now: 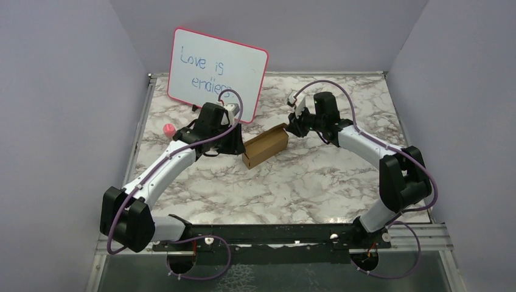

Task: Fold the paper box

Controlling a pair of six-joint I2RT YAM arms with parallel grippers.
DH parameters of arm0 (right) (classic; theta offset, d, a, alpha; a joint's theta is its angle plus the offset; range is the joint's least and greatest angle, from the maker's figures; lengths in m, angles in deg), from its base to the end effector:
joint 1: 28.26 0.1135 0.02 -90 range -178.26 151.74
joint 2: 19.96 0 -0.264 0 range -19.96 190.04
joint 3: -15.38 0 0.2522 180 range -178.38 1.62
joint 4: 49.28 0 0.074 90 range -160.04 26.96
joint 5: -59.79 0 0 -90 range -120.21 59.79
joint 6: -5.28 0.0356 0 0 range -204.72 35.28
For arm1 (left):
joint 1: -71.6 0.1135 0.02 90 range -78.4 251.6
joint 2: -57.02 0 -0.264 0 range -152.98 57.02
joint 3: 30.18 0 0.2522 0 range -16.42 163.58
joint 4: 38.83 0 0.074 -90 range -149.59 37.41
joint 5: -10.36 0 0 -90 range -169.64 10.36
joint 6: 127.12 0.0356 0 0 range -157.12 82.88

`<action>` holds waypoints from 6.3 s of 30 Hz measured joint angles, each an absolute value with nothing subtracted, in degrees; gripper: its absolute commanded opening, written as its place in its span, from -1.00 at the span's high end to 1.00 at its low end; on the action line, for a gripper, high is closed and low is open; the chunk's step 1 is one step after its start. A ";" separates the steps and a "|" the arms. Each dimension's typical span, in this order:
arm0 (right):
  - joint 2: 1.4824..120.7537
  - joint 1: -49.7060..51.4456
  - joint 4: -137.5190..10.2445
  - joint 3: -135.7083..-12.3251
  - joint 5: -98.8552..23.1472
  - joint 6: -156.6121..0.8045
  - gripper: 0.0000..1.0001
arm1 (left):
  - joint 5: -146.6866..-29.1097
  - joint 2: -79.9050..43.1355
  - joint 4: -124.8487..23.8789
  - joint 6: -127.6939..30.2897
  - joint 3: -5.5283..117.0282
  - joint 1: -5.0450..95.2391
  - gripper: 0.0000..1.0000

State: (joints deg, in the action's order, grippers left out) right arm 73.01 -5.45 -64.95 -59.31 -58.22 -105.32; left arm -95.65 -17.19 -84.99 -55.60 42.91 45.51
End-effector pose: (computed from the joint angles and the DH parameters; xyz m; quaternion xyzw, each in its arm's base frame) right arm 0.3259 0.1552 0.2392 -0.4224 0.7537 0.2224 0.4517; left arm 0.2415 -0.1292 0.2831 0.1118 0.9168 -0.2568 0.2846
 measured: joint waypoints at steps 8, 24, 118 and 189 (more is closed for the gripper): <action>73.01 -5.45 -65.74 -59.35 -58.29 -104.73 0.64 | -95.19 -17.92 -84.84 -56.28 42.58 44.83 0.12; 73.01 -5.45 -65.76 -60.25 -58.20 -103.61 0.66 | -90.79 -17.02 -85.28 -56.15 40.99 44.83 0.10; 68.44 -0.49 -65.19 -54.00 -48.63 -81.12 0.98 | -87.93 -19.36 -74.81 -66.51 35.15 43.35 0.69; 67.08 0.12 -36.10 -37.12 -42.75 -47.73 -0.05 | -107.32 -16.28 -34.81 -96.08 10.69 57.33 0.08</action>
